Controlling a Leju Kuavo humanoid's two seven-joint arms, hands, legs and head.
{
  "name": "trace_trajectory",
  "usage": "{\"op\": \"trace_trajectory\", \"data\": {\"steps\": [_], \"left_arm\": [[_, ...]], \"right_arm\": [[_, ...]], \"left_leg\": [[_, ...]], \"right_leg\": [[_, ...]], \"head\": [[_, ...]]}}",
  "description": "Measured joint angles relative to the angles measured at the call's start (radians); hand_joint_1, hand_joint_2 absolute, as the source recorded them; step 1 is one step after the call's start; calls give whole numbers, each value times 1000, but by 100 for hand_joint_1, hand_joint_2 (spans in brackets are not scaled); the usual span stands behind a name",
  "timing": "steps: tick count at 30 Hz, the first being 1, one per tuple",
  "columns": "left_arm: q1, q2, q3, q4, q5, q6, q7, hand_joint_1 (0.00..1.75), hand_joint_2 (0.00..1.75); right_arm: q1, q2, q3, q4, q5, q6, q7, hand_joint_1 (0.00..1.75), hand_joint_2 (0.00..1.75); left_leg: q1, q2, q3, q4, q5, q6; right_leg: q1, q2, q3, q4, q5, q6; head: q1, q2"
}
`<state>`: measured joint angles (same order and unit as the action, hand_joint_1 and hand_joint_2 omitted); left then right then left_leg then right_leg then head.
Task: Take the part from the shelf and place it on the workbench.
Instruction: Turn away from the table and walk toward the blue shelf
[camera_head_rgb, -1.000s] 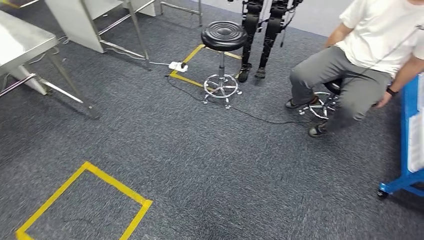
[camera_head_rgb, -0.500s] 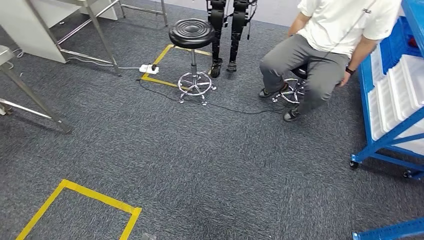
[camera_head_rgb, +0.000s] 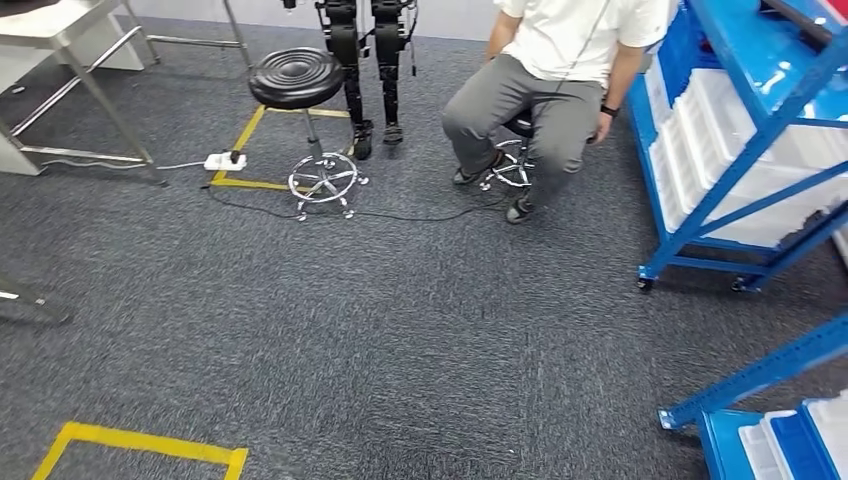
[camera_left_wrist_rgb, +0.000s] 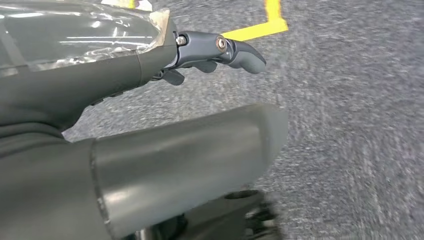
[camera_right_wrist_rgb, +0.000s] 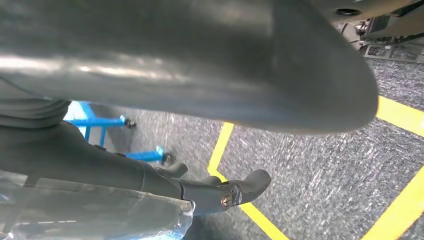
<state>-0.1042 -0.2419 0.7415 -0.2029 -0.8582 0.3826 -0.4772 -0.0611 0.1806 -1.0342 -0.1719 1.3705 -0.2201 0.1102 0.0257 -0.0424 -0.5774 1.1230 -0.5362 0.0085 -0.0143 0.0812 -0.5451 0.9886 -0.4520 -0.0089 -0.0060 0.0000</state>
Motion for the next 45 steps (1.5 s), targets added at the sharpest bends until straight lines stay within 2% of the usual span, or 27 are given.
{"op": "trace_trajectory", "data": {"steps": [1,3,5,7,9,11,12,14,16,18,20,21,23,25,27,28,29,31,32,34,36,38,40,42,43,44,45], "left_arm": [[0,0,1,0,1,0,0,0,0],[1,0,2,0,2,1,-2,0,0],[0,-1,2,0,2,2,-3,0,0],[-1,-3,3,0,2,4,-3,0,0],[1,-4,3,0,1,5,-2,0,0],[3,-4,3,0,1,6,-1,0,0],[4,-4,3,0,1,6,0,0,0],[4,-5,4,0,1,6,0,0,87],[4,-5,4,0,1,6,0,0,175],[3,-6,4,0,1,6,0,0,175],[2,-6,4,0,1,6,-1,0,175],[0,-6,4,0,1,6,-1,0,175],[-1,-7,3,0,0,5,-3,0,175],[1,-6,3,0,-1,4,-3,0,175],[2,-5,3,0,-2,3,-3,0,175],[2,-4,3,0,-3,2,-2,0,175],[2,-4,3,0,-4,0,-1,0,175],[1,-4,3,0,-7,-2,1,0,175],[1,-4,3,0,-8,-3,2,0,175],[0,-4,3,1,-8,-3,4,0,175],[-1,-5,3,1,-8,-3,4,0,175],[-2,-6,3,1,-8,-3,4,0,175],[-1,-7,3,1,-8,-3,4,0,175],[1,-6,3,1,-8,-3,4,0,175],[1,-6,4,1,-8,-3,4,0,175],[1,-6,4,1,-8,-3,4,0,175],[1,-6,4,1,-8,-3,4,0,175]], "right_arm": [[-2,0,0,0,0,2,0,0,0],[-5,1,0,0,0,7,2,0,0],[-4,0,0,0,0,10,6,0,0],[-4,0,0,-1,0,11,10,0,0],[-6,0,0,-1,0,12,11,0,0],[-5,0,0,-1,0,13,11,0,0],[-3,-1,0,-1,0,13,11,0,0],[0,-2,0,-2,0,13,11,0,0],[-2,-2,0,-3,0,13,10,0,0],[-4,-2,0,-4,0,13,9,0,0],[-4,-2,0,-4,0,14,7,0,0],[-4,-3,0,-4,0,14,7,0,0],[-3,-4,0,-5,0,13,7,0,0],[-5,-3,0,-6,0,13,7,0,0],[-4,-3,0,-6,0,13,8,0,0],[-4,-3,0,-6,0,13,9,0,0],[-3,-3,0,-6,0,13,11,0,0],[-3,-1,0,-7,0,13,14,0,0],[-4,-1,0,-7,0,13,14,0,0],[-4,1,0,-7,0,13,14,0,0],[-2,1,0,-7,0,13,14,0,0],[-2,0,0,-7,0,13,14,0,0],[-4,0,0,-7,0,13,14,0,0],[-4,1,0,-7,0,13,14,0,0],[-2,1,0,-7,0,13,14,0,0],[0,0,0,-7,0,13,13,0,0],[2,0,0,-7,0,13,13,0,0]], "left_leg": [[2,-23,25,-57,24,2],[-1,-48,41,-103,35,8],[-6,-24,42,-112,42,22],[-7,4,47,-128,53,40],[-9,35,48,-136,58,48],[-13,67,45,-136,58,50],[-14,82,44,-136,58,49],[-14,106,45,-136,56,47],[-17,126,50,-135,52,38],[-21,143,59,-134,46,24],[-20,162,68,-135,40,11],[-16,157,69,-131,34,5],[-8,111,50,-78,-7,-4],[-5,57,-8,48,-80,-6],[-5,42,-63,150,-112,-6],[-4,41,-67,151,-97,-5],[-3,38,-53,113,-63,-3],[0,8,4,-18,11,0],[1,-8,25,-68,32,2],[-5,-23,36,-101,40,9],[-10,-3,37,-110,48,25],[-10,20,41,-125,59,43],[-12,47,40,-133,64,52],[-15,77,37,-133,64,53],[-15,90,36,-133,64,52],[-15,102,36,-132,63,51],[-15,114,37,-132,62,49]], "right_leg": [[3,12,-3,4,0,3],[5,33,-15,8,2,16],[3,48,-29,9,7,33],[4,13,-56,48,-13,36],[5,-45,-115,163,-71,30],[1,-65,-174,284,-118,34],[-1,-68,-179,302,-121,41],[-8,-84,-119,207,-85,60],[-10,-129,-32,58,-39,69],[-4,-156,-2,0,-18,58],[1,-140,-7,0,-14,43],[-3,-129,-5,-1,-13,37],[-13,-108,0,-4,-7,19],[-10,-85,0,-4,-3,4],[-3,-58,-2,-3,-2,1],[-2,-44,-1,-2,-2,1],[-1,-30,0,-1,-2,1],[0,-3,1,5,-3,4],[2,9,-1,7,-3,7],[4,25,-12,8,-1,20],[4,37,-23,6,3,34],[5,7,-45,40,-17,38],[4,-44,-102,153,-74,33],[1,-64,-162,278,-123,35],[-1,-68,-169,297,-127,42],[-2,-73,-152,272,-114,51],[-5,-84,-113,207,-90,60]], "head": [[0,0],[0,0],[1,0],[4,0],[10,0],[13,0],[13,0],[15,0],[16,0],[14,0],[11,0],[8,0],[3,0],[-3,0],[-4,0],[-3,0],[-3,0],[-4,0],[-4,0],[-3,0],[-2,0],[1,0],[6,0],[9,0],[9,0],[10,0],[10,0]]}}
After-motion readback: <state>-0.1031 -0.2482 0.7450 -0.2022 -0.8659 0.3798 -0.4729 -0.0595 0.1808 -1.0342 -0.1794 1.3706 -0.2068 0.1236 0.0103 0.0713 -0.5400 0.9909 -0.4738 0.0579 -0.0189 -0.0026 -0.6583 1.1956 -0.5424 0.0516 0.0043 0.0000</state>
